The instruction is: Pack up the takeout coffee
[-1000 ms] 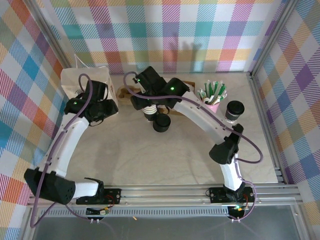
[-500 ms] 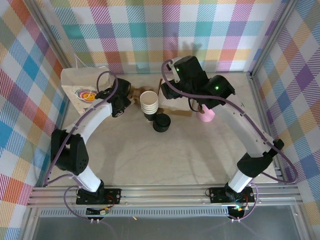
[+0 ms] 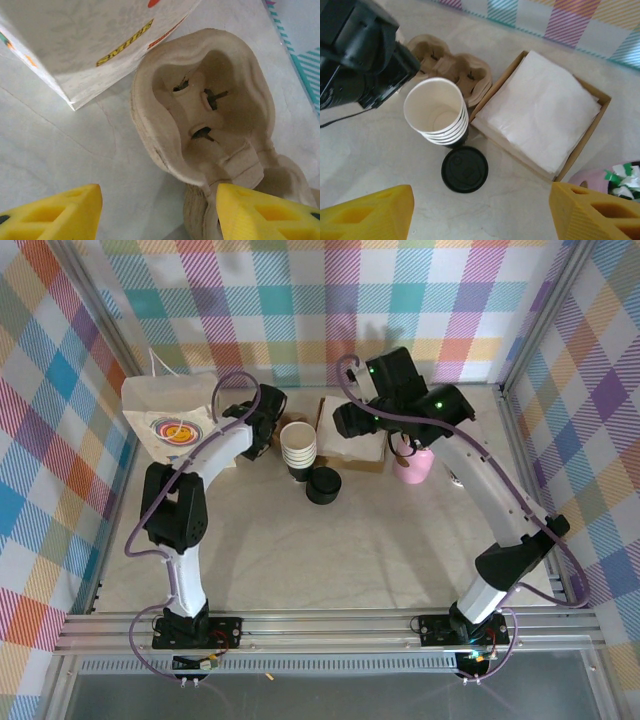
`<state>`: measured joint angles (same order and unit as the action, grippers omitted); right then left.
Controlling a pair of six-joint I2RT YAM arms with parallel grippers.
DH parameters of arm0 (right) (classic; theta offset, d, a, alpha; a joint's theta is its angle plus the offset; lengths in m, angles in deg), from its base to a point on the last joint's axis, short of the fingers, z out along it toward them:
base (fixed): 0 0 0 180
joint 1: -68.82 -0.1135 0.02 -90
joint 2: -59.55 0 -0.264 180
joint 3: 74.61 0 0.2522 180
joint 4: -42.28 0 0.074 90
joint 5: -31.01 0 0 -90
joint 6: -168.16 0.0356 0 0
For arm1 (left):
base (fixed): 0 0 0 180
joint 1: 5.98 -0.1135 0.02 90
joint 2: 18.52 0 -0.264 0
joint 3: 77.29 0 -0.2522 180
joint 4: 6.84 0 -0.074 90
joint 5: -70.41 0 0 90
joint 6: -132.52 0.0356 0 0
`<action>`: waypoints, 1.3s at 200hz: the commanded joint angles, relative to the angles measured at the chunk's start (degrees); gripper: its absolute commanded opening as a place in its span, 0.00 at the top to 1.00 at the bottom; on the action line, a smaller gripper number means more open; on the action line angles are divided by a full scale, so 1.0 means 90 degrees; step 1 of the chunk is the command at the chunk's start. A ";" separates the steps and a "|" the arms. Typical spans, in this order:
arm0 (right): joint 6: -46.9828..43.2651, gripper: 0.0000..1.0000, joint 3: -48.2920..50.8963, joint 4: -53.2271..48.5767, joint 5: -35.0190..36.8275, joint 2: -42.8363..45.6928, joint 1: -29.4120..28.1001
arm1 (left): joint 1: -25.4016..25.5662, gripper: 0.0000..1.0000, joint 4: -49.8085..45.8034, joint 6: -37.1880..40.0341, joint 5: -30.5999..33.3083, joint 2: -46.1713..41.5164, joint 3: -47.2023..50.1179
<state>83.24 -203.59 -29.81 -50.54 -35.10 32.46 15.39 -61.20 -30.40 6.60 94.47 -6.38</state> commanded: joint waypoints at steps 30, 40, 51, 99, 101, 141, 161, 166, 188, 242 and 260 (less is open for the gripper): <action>-0.0092 0.28 0.0255 0.0073 -0.0284 0.0410 0.0168 | 0.0027 0.37 -0.0596 -0.0845 0.0196 0.0555 -0.0468; -0.0089 0.28 0.0291 0.0073 -0.0298 0.0446 0.0201 | 0.0026 0.37 -0.0702 -0.0891 0.0224 0.0661 -0.0592; -0.0087 0.27 0.0315 0.0074 -0.0321 0.0478 0.0231 | 0.0019 0.36 -0.0753 -0.0990 0.0248 0.0725 -0.0639; -0.0116 0.27 0.0337 0.0073 -0.0389 0.0516 0.0338 | -0.0174 0.36 -0.0694 -0.1210 0.0065 0.0892 -0.0519; -0.0118 0.27 0.0338 0.0074 -0.0391 0.0517 0.0343 | -0.0176 0.36 -0.0694 -0.1213 0.0055 0.0890 -0.0518; -0.0125 0.27 0.0342 0.0094 -0.0440 0.0520 0.0387 | -0.0235 0.37 -0.0800 -0.1230 0.0005 0.0907 -0.0515; -0.0134 0.27 0.0335 0.0094 -0.0450 0.0517 0.0397 | -0.0257 0.37 -0.0786 -0.1281 0.0047 0.0845 -0.0410; -0.0130 0.27 0.0332 0.0094 -0.0450 0.0517 0.0397 | -0.0264 0.38 -0.0765 -0.1273 0.0034 0.0844 -0.0404; -0.0122 0.26 0.0330 0.0100 -0.0477 0.0497 0.0395 | -0.0303 0.38 -0.0858 -0.1238 0.0026 0.0812 -0.0403; -0.0096 0.26 0.0255 0.0098 -0.0509 0.0434 0.0396 | -0.0477 0.38 -0.0880 -0.1062 0.0076 0.0579 -0.0171; -0.0076 0.26 0.0210 0.0112 -0.0522 0.0404 0.0397 | -0.0546 0.38 -0.0870 -0.0891 0.0079 0.0536 -0.0206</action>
<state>83.20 -200.82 -29.76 -54.17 -31.80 35.81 11.85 -66.05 -40.22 6.63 101.61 -9.04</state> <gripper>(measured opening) 0.738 0.624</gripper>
